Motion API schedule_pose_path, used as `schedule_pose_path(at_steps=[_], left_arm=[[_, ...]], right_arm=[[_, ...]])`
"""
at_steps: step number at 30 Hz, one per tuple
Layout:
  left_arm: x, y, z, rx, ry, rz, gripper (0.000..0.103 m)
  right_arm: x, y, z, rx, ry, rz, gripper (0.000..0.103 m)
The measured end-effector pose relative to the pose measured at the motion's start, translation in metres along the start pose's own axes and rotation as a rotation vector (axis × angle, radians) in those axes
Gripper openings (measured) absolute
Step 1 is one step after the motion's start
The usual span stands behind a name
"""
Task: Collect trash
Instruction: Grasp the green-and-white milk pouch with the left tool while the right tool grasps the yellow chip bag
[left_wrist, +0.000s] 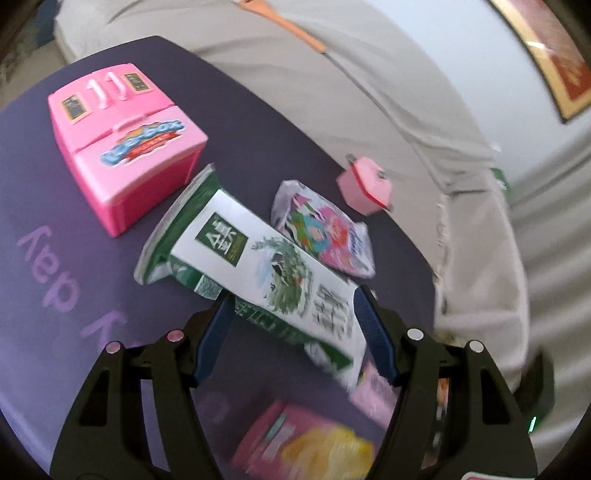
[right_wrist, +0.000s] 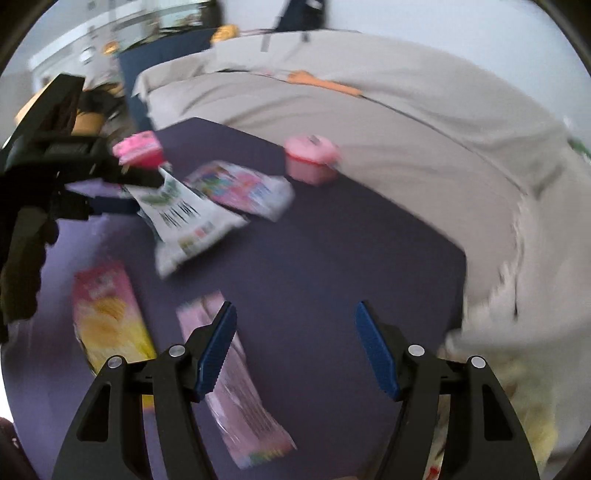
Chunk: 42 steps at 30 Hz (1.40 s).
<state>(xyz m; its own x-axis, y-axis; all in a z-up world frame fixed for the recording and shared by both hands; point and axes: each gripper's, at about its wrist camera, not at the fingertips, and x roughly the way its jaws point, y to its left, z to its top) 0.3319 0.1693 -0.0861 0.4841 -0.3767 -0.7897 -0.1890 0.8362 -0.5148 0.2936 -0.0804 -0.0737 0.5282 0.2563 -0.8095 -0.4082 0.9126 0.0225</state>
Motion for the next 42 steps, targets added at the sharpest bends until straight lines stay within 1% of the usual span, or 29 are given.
schedule_pose_path(at_steps=[1, 3, 4, 5, 6, 8, 9, 10, 11, 13, 15, 16, 17, 18, 21, 22, 24, 26, 27, 29, 32, 34, 36, 38, 39, 41, 42], left_arm=[[0.007, -0.005, 0.005, -0.023, -0.008, 0.042, 0.063], [0.015, -0.011, 0.01, -0.045, -0.021, 0.099, 0.064], [0.02, -0.016, 0.013, -0.055, -0.029, 0.134, 0.068], [0.023, -0.019, 0.014, -0.056, -0.033, 0.154, 0.069], [0.026, -0.022, 0.015, -0.052, -0.041, 0.176, 0.069], [0.034, -0.032, 0.015, -0.011, -0.042, 0.218, 0.069], [0.038, -0.036, 0.013, 0.022, -0.03, 0.235, 0.069], [0.038, -0.035, 0.011, 0.042, -0.019, 0.237, 0.069], [0.038, -0.036, 0.009, 0.082, -0.021, 0.246, 0.066], [0.034, -0.035, 0.005, 0.133, -0.009, 0.211, 0.062], [0.026, -0.03, 0.002, 0.174, 0.0, 0.171, 0.056], [0.019, -0.028, 0.001, 0.207, -0.002, 0.154, 0.05], [0.013, -0.026, 0.0, 0.231, -0.006, 0.147, 0.046], [0.007, -0.023, -0.001, 0.259, -0.007, 0.149, 0.046], [-0.011, -0.011, -0.003, 0.291, 0.005, 0.119, 0.045], [-0.015, -0.007, -0.003, 0.299, 0.009, 0.115, 0.045], [-0.023, -0.001, -0.006, 0.318, 0.021, 0.103, 0.045], [-0.03, 0.009, -0.011, 0.344, 0.043, 0.095, 0.045], [-0.03, 0.01, -0.012, 0.355, 0.05, 0.098, 0.045], [-0.036, 0.019, -0.019, 0.381, 0.065, 0.106, 0.046], [-0.046, 0.031, -0.026, 0.389, 0.067, 0.102, 0.046], [-0.051, 0.037, -0.03, 0.394, 0.062, 0.096, 0.046], [-0.055, 0.04, -0.033, 0.403, 0.053, 0.1, 0.047], [-0.057, 0.042, -0.035, 0.41, 0.047, 0.1, 0.05], [-0.058, 0.042, -0.036, 0.414, 0.044, 0.1, 0.05], [-0.059, 0.043, -0.038, 0.424, 0.04, 0.099, 0.051], [-0.058, 0.043, -0.039, 0.426, 0.04, 0.098, 0.051]], right_arm=[[0.001, -0.004, -0.006, 0.028, 0.007, 0.003, 0.063], [0.002, -0.013, -0.019, 0.09, 0.013, 0.026, 0.063], [0.004, -0.016, -0.024, 0.12, 0.016, 0.038, 0.063], [0.005, -0.017, -0.027, 0.135, 0.018, 0.041, 0.063], [0.005, -0.015, -0.028, 0.138, 0.0, 0.036, 0.063], [0.004, -0.012, -0.031, 0.13, -0.004, 0.021, 0.063], [0.004, -0.011, -0.03, 0.124, -0.001, 0.018, 0.063], [0.003, -0.01, -0.03, 0.12, 0.001, 0.017, 0.063], [0.004, -0.01, -0.03, 0.115, 0.005, 0.019, 0.064], [0.004, -0.009, -0.029, 0.104, 0.011, 0.033, 0.067], [0.002, -0.009, -0.032, 0.11, 0.014, 0.057, 0.069], [0.002, -0.011, -0.032, 0.124, 0.015, 0.067, 0.069], [0.001, -0.015, -0.031, 0.149, 0.013, 0.088, 0.071], [0.001, -0.018, -0.03, 0.163, 0.016, 0.11, 0.072], [0.0, -0.018, -0.027, 0.157, 0.043, 0.146, 0.072], [-0.002, -0.016, -0.026, 0.149, 0.039, 0.157, 0.072], [-0.014, -0.002, -0.023, 0.103, -0.006, 0.155, 0.072], [-0.025, 0.019, -0.019, 0.022, -0.035, 0.187, 0.071], [-0.026, 0.029, -0.016, -0.014, -0.033, 0.202, 0.072], [-0.024, 0.053, -0.01, -0.098, -0.012, 0.239, 0.072], [-0.012, 0.078, -0.001, -0.178, 0.021, 0.287, 0.071], [-0.002, 0.095, 0.003, -0.209, 0.045, 0.314, 0.07], [0.008, 0.104, 0.004, -0.221, 0.067, 0.338, 0.07], [0.015, 0.112, 0.006, -0.231, 0.095, 0.351, 0.064], [0.017, 0.116, 0.003, -0.238, 0.109, 0.355, 0.058], [0.014, 0.124, -0.002, -0.257, 0.106, 0.33, 0.05], [0.011, 0.125, -0.005, -0.265, 0.107, 0.297, 0.038]])
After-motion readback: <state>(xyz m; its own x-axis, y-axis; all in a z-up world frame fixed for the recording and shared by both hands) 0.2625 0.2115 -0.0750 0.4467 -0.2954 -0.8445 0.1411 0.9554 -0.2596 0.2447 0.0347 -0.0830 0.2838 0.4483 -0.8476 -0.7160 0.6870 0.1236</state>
